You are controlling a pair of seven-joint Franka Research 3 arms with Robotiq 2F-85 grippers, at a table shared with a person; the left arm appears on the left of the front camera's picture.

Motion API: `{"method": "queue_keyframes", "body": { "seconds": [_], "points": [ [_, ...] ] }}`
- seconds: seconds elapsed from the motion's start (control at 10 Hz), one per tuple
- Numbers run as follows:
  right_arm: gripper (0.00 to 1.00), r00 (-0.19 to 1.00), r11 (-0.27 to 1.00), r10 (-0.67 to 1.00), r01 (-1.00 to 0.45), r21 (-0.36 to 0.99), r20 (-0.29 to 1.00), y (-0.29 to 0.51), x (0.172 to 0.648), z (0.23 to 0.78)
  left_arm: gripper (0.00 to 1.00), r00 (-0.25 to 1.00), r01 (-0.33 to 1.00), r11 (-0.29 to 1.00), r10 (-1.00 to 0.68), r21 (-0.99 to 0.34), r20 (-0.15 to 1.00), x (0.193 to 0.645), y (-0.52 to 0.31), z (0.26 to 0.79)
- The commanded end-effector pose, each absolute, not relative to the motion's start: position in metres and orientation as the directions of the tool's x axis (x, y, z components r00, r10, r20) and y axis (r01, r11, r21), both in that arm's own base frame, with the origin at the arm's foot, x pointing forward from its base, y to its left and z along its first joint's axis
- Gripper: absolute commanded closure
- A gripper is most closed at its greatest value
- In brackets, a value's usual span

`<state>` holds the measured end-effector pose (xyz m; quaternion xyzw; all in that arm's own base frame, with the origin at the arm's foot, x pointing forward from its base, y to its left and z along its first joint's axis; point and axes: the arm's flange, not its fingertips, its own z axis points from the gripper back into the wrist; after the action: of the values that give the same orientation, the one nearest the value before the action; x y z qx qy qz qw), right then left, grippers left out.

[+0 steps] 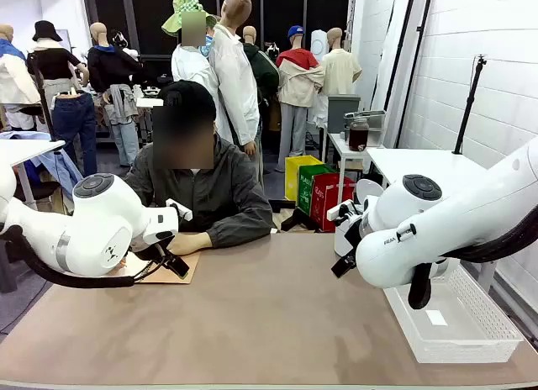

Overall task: Sort the paper based on its condition.
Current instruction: If a person hands you a paper, place it in the Organizing basket , and if it's crumpled, put it in the Trash can.

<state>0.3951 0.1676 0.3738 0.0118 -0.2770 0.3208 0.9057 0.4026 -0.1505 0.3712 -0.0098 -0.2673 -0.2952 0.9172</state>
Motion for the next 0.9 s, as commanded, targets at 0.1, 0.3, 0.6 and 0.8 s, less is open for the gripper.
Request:
{"method": "queue_keyframes", "body": {
  "seconds": [0.1, 0.3, 0.6, 0.8],
  "points": [
    [0.0, 0.641, 0.794, 0.575, -0.588, -0.156, 0.509, 0.1676, 0.3951, 0.3738, 0.0, 0.683, 0.547, 0.825, -0.536, 0.14, 0.496, 0.4026, -0.1505, 0.3712],
    [0.0, 0.641, 0.794, 0.575, -0.588, -0.156, 0.509, 0.1676, 0.3951, 0.3738, 0.0, 0.683, 0.547, 0.825, -0.536, 0.14, 0.496, 0.4026, -0.1505, 0.3712],
    [0.0, 0.641, 0.794, 0.575, -0.588, -0.156, 0.509, 0.1676, 0.3951, 0.3738, 0.0, 0.683, 0.547, 0.825, -0.536, 0.14, 0.496, 0.4026, -0.1505, 0.3712],
    [0.0, 0.641, 0.794, 0.575, -0.588, -0.156, 0.509, 0.1676, 0.3951, 0.3738, 0.0, 0.683, 0.547, 0.825, -0.536, 0.14, 0.496, 0.4026, -0.1505, 0.3712]
  ]
}}
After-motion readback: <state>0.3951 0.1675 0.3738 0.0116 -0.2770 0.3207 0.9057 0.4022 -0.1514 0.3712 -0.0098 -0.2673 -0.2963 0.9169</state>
